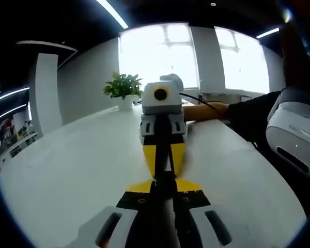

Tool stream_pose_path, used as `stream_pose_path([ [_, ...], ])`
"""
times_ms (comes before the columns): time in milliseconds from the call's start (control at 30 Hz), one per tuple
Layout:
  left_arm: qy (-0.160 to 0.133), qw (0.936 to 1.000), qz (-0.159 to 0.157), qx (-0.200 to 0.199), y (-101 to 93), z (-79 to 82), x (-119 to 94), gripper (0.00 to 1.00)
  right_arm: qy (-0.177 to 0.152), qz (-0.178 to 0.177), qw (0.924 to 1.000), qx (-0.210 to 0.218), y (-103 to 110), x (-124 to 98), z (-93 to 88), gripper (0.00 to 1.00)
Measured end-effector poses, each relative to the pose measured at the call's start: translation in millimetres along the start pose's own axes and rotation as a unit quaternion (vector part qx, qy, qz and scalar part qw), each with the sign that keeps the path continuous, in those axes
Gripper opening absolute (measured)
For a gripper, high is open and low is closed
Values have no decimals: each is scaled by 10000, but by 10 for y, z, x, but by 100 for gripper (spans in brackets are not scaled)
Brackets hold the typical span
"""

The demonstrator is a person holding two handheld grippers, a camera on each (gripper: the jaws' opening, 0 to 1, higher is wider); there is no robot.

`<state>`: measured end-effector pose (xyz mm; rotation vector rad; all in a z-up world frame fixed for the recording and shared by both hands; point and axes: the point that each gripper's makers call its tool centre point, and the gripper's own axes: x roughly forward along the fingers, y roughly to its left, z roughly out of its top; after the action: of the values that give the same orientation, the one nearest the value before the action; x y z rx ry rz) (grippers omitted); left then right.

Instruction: Snap the two parts of the plastic buckle together until the buckle closes and remains connected.

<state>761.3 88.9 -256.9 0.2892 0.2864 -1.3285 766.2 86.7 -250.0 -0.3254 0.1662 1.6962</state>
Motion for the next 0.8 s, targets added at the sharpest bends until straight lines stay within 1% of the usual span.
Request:
stream_pose_path([
  [233,26,9998,129,179,41,10,-15,13,30,-128,9999,-80,-30,-1,7,12],
  [367,81,9991,254,327,93,8,-45,13,77,-274,9995,-140,-63,5,6,12],
  [467,98,9987,354,354,143,13,-74,13,106,-399,9990,-181,-94,4,2,12],
  [633,-202,9982,522,199,230,137,-154,13,66,-547,9983,-178,-132,-13,25,11],
  [800,-319,9971,663,169,286,201,-207,13,6,-641,9977,-215,-127,-30,72,11],
])
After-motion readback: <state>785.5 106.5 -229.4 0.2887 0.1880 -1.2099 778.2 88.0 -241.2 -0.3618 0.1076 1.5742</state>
